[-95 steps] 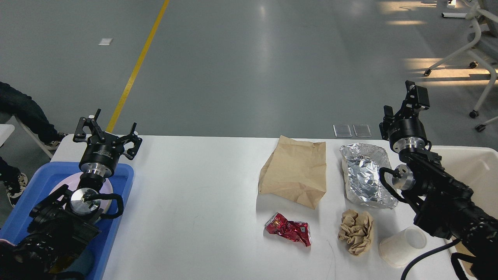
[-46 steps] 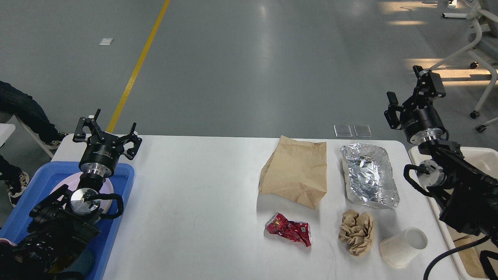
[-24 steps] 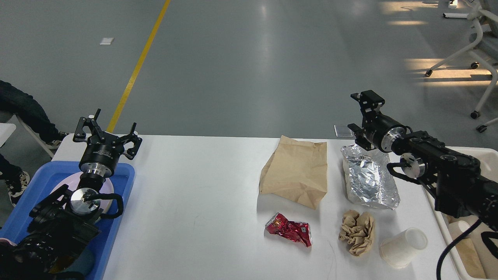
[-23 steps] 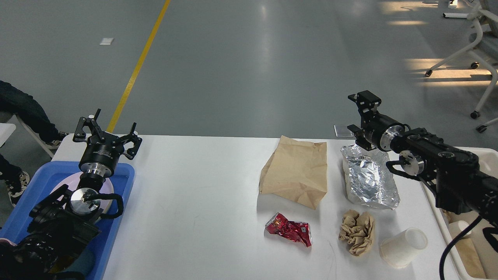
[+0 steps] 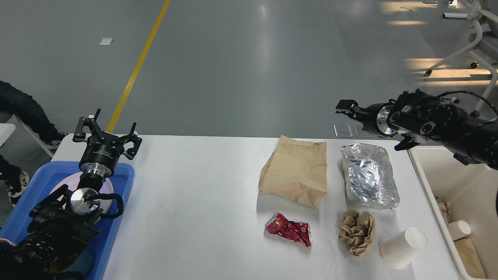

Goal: Tidy desktop
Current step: 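Raise the right arm up above the table, then reach the right gripper to the brown paper bag and grasp it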

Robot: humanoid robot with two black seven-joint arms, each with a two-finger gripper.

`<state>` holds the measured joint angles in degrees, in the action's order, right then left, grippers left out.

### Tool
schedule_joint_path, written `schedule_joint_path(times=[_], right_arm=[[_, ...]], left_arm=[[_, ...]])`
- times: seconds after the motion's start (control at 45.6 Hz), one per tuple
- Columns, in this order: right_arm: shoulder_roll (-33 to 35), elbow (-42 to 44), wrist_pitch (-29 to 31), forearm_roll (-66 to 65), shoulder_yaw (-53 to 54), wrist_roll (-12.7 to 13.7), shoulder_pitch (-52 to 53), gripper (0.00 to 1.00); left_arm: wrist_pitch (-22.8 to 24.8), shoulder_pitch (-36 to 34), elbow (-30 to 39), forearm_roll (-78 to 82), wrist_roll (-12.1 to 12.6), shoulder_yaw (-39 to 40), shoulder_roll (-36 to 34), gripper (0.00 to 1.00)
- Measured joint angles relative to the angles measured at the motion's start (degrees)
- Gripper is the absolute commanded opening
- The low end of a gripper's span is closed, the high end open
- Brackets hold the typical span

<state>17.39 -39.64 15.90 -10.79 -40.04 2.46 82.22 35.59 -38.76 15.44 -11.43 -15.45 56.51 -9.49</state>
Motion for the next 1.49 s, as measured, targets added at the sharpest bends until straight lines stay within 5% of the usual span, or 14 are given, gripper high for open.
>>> schedule_joint_path(times=[0.417, 0.592, 0.812, 1.119, 1.492], right_arm=[[-7.15, -8.77, 34.45, -0.02, -13.43, -0.18, 19.61, 1.00], [-6.88, -9.85, 38.91, -0.02, -13.54, -0.18, 27.15, 1.00], [-6.83, -7.40, 36.69, 0.43, -13.35, -0.18, 22.56, 1.00], [-6.88, -2.86, 11.36, 1.41, -10.03, -0.08, 1.88, 1.00], [-8.82, 3.26, 6.63, 1.67, -6.90, -0.08, -6.96, 1.00]], left_arm=[[0.00, 0.00, 0.01, 0.00, 0.00, 0.00, 0.00, 0.97], [0.00, 0.01, 0.01, 0.00, 0.00, 0.00, 0.00, 0.97], [0.08, 0.01, 0.01, 0.00, -0.01, 0.00, 0.00, 0.97], [0.09, 0.01, 0.04, 0.00, -0.02, 0.00, 0.00, 0.97], [0.05, 0.01, 0.00, 0.00, -0.01, 0.00, 0.00, 0.97]])
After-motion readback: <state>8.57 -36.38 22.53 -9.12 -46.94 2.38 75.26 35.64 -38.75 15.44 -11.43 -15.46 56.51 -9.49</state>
